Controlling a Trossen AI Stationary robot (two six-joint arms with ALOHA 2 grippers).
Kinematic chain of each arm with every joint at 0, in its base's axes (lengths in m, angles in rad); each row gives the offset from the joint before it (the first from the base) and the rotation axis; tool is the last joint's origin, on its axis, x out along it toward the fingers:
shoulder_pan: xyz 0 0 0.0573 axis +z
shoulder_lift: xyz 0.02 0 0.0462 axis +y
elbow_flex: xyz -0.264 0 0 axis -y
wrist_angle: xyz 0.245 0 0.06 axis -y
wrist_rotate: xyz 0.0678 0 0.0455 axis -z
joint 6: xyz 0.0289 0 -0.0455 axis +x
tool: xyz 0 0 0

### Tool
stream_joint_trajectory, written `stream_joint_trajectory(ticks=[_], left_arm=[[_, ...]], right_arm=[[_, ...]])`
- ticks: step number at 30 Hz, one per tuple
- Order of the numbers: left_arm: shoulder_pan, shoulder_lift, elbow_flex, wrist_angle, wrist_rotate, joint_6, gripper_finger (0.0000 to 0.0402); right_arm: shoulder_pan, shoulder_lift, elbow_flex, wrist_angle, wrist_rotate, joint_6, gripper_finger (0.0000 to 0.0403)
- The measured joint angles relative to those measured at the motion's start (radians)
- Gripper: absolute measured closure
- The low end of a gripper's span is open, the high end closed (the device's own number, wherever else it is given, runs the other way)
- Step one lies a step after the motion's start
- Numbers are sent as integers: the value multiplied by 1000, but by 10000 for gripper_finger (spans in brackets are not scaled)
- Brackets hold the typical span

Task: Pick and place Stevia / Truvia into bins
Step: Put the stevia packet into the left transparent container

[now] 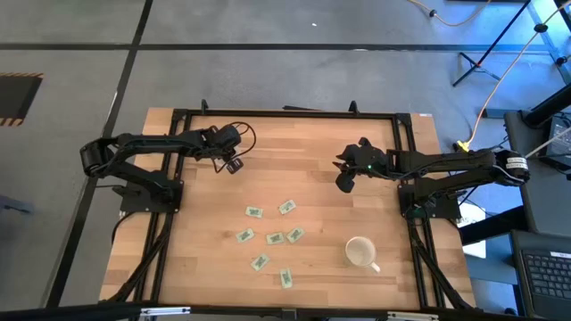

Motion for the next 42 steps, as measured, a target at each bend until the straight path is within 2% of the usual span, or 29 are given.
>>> stream_joint_trajectory(ticks=[6,14,23,25,28,33,36,42], left_arm=[[7,12,0,-3,-1,-8,391],[7,-13,0,-54,-8,-25,348],[-24,-186,33,-62,10,42,329],[-39,-227,39,-61,76,73,329],[-72,-265,39,-62,245,122,329],[-175,-254,39,-62,431,124,328],[-240,-219,39,-62,476,103,328],[-371,-118,39,-51,480,164,328]], right_arm=[[0,0,0,-2,0,1,282],[0,0,0,-1,0,1,282],[0,0,0,-1,0,1,282],[0,0,0,-1,0,1,282],[0,0,0,-1,0,1,282],[0,0,0,0,0,4,282],[0,0,0,0,0,5,282],[0,0,0,8,0,5,282]])
